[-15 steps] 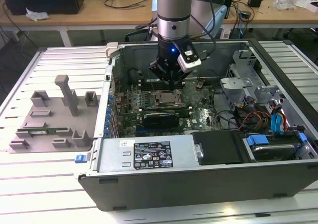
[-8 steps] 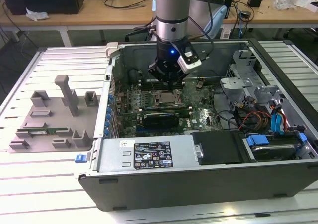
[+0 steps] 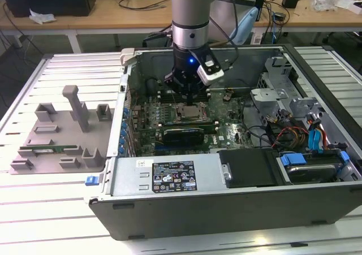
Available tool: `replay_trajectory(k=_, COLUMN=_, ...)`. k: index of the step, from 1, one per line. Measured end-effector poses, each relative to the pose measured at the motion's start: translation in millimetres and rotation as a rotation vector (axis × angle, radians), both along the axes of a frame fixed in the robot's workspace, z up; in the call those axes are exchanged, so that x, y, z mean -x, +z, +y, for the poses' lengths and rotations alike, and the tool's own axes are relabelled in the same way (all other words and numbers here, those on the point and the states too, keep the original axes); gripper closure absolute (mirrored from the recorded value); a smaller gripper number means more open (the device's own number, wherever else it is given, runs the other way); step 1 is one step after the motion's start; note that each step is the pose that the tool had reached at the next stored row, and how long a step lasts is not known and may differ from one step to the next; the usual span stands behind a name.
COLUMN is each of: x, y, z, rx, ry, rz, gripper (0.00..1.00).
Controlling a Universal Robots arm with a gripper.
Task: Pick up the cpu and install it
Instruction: 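Close the cpu cover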
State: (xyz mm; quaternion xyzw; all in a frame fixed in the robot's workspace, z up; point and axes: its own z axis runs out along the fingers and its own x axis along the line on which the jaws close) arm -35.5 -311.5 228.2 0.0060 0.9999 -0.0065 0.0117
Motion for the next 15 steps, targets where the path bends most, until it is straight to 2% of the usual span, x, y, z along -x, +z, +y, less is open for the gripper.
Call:
replay_trajectory(k=5, x=0.6, y=-10.4, z=-0.2, rx=0.0, ry=0.01, rz=0.0, gripper=0.89)
replay_trajectory(k=9, x=3.1, y=-12.3, z=-1.5, rx=-0.0015, ry=0.017, rz=-0.0001, gripper=0.89)
replay_trajectory(k=15, x=16.8, y=-14.4, z=-2.8, rx=-0.0037, ry=0.03, rz=0.0, gripper=0.89)
